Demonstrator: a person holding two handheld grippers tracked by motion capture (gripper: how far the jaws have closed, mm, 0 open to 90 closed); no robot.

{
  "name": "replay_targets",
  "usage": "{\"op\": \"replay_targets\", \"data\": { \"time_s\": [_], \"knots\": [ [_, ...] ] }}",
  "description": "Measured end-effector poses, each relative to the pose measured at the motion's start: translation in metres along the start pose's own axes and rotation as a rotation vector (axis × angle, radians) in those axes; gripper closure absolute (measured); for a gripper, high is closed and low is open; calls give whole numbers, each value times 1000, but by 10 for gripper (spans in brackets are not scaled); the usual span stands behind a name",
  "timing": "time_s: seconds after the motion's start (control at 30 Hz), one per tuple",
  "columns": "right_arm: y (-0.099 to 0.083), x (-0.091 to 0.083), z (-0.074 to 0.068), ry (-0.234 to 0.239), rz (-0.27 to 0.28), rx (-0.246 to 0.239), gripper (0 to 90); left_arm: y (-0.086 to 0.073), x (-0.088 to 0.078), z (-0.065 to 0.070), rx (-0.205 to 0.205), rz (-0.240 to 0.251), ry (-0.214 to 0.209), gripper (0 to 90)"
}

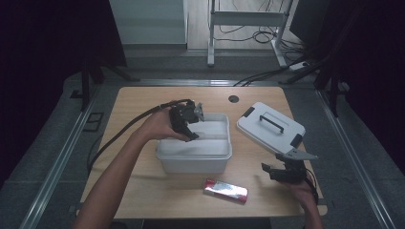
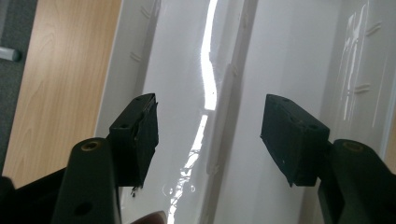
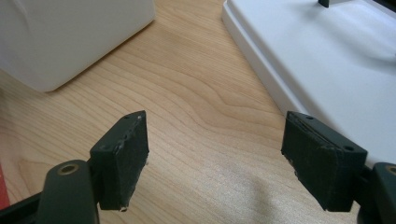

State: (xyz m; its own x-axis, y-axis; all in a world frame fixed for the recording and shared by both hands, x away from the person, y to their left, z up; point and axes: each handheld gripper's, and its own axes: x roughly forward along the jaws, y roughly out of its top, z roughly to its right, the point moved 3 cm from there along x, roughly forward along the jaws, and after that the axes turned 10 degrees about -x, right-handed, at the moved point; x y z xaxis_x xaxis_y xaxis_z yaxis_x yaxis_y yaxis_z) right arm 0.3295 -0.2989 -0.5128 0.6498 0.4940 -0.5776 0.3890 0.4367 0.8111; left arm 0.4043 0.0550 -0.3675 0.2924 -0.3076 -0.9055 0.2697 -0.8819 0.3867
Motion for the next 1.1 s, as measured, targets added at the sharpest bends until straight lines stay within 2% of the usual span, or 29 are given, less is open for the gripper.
{"op": "replay_targets", "data": {
  "time_s": [0.67, 1.1],
  "knots": [
    [-5, -1, 3, -9, -16, 12, 223, 3, 20, -3, 12, -34, -11, 400],
    [-7, 0, 3, -6, -25, 9, 223, 3, 26, -6, 26, -71, -42, 551]
  ]
}}
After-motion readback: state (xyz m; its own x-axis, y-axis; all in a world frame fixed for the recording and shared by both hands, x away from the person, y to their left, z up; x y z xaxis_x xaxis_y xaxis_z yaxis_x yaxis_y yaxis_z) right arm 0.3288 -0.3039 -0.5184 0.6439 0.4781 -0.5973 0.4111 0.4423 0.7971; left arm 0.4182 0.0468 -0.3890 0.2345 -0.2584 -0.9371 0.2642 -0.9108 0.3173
